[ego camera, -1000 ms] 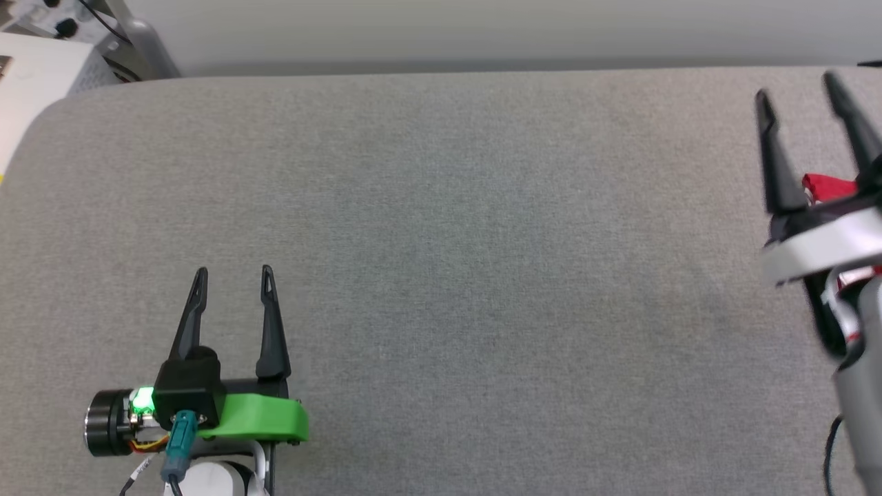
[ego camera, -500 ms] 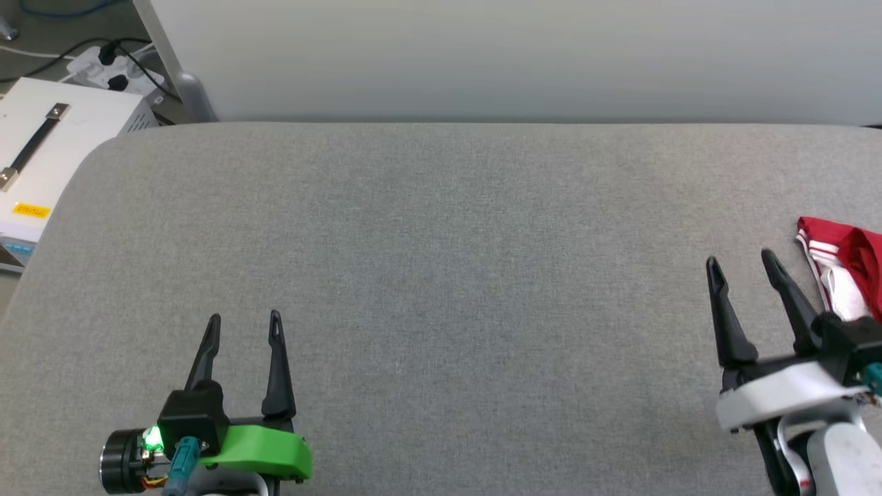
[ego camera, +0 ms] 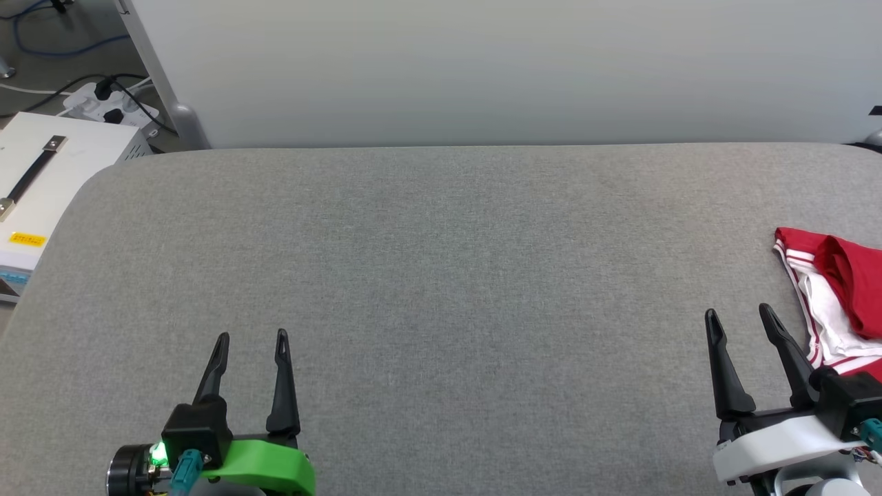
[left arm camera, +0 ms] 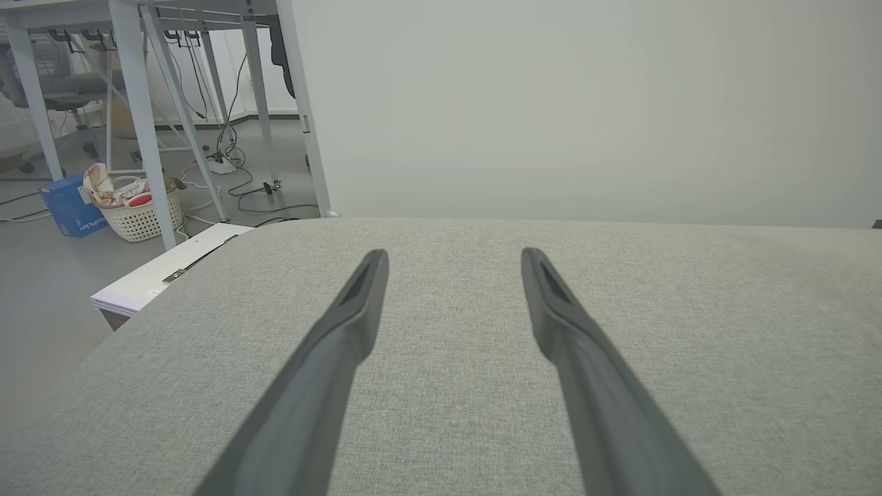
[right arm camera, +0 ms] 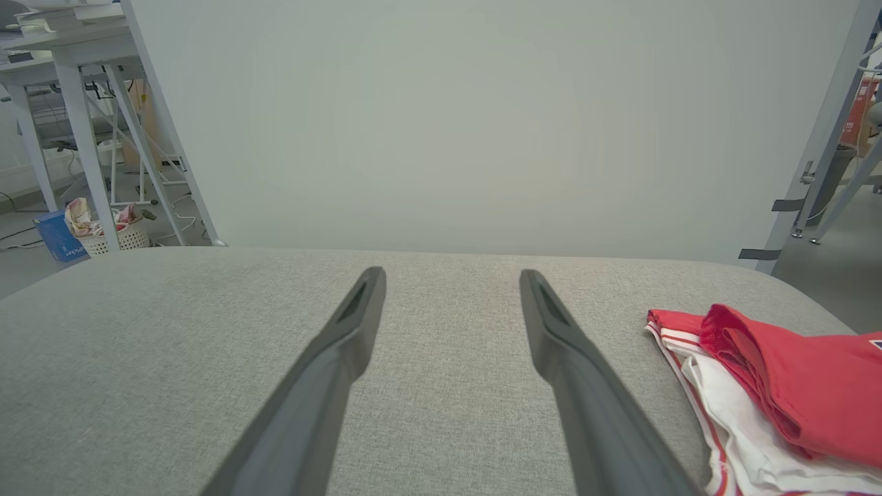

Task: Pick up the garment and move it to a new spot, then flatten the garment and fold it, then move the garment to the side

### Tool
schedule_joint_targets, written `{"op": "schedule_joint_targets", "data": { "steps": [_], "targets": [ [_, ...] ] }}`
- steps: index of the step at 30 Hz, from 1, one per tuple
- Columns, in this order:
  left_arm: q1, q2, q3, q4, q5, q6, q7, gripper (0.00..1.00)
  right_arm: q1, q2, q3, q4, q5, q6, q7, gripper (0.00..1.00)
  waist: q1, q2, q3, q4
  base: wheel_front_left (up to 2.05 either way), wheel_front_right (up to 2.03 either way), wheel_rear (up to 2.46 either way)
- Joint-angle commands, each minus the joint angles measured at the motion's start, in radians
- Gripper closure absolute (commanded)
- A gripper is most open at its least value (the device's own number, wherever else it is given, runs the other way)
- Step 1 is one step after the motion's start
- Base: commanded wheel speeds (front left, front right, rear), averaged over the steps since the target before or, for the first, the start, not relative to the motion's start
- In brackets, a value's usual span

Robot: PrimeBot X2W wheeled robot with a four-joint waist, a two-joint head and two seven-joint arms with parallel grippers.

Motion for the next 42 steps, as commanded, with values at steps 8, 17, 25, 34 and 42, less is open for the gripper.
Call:
{"op": "schedule_joint_targets", "data": {
  "steps": [8, 17, 25, 34, 42],
  "targets": [
    [0.018, 0.006, 0.009, 0.006, -0.012, -0.008, -0.006, 0.0, 0.022, 0.004, -0.004, -0.015, -0.006, -0.001, -0.005, 0.0, 0.0001, 0.0, 0.001, -0.009, 0.0, 0.0, 0.0],
    [0.0, -0.001, 0.006, 0.003, -0.001, -0.003, 0.009, 1.0, 0.007, 0.005, -0.002, -0.009, -0.006, 0.0, 0.009, 1.0, 0.0001, 0.0, 0.0, -0.008, 0.0, 0.0, 0.0],
    [-0.004, -0.004, 0.009, 0.001, 0.007, -0.006, 0.025, 1.0, 0.004, 0.01, -0.002, -0.011, -0.019, 0.0, 0.025, 1.0, 0.0001, 0.0, -0.002, -0.007, 0.0, 0.0, 0.0],
    [-0.008, -0.007, 0.013, -0.003, 0.016, -0.009, 0.044, 1.0, 0.001, 0.017, -0.003, -0.014, -0.033, 0.0, 0.043, 1.0, 0.0001, 0.0, -0.003, -0.007, 0.0, 0.0, 0.0],
    [-0.013, -0.01, 0.017, -0.005, 0.024, -0.011, 0.06, 1.0, -0.002, 0.023, -0.003, -0.016, -0.046, 0.0, 0.059, 1.0, 0.0001, 0.0, -0.005, -0.006, 0.0, 0.0, 0.0]
  ]
}}
